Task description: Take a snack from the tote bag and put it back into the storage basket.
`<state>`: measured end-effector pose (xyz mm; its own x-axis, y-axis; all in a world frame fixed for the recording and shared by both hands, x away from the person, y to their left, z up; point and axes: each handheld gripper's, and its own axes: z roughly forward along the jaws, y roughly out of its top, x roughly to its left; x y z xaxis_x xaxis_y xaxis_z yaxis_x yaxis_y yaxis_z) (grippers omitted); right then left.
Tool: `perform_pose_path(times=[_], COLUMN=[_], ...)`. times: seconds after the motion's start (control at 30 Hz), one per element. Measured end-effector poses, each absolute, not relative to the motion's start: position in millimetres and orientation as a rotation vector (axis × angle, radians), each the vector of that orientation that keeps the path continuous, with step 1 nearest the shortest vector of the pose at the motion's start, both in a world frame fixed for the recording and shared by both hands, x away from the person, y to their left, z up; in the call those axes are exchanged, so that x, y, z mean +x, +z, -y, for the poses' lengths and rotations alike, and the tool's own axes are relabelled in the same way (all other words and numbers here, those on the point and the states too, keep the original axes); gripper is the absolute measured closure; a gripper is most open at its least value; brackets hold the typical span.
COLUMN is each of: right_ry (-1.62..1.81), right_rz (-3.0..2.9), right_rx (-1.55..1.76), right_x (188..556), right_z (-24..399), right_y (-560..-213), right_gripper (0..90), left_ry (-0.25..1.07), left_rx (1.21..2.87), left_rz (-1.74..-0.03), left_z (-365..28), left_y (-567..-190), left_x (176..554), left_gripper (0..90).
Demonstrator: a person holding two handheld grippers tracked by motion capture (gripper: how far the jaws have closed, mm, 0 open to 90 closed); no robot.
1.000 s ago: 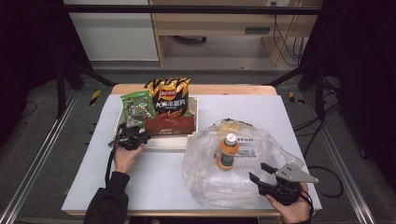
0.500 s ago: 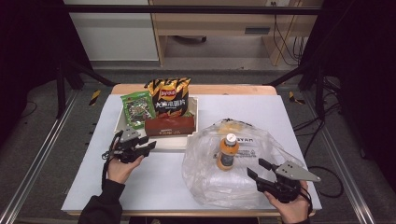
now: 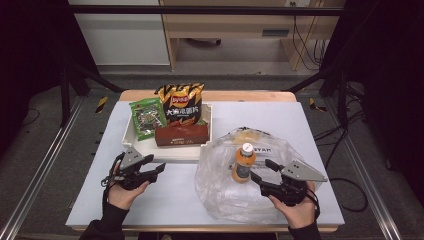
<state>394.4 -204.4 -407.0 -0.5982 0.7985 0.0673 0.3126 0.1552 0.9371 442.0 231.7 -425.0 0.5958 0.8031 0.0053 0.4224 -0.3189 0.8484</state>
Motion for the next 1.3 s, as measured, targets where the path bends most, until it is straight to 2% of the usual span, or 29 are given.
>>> perform_pose_path(times=[0.17,0.43,1.0,1.3], right_ry=[1.432,1.393,1.351,1.351], right_rz=[-2.001,-2.027,-2.059,-2.054], right_rx=[1.06,1.074,1.1,1.108], right_x=[404,420,443,449], right_z=[197,183,168,166], right_y=[-409,-416,-430,-433], right_gripper=[28.1,24.5,24.6,29.5], left_ry=[0.563,0.561,0.562,0.555], left_rx=[1.942,1.949,1.929,1.919], left_rz=[-1.001,-1.006,-1.014,-1.044], left_z=[-235,-236,-243,-249], left_y=[-430,-435,-439,-442], left_x=[436,428,423,425], left_gripper=[37.7,35.1,32.8,32.6])
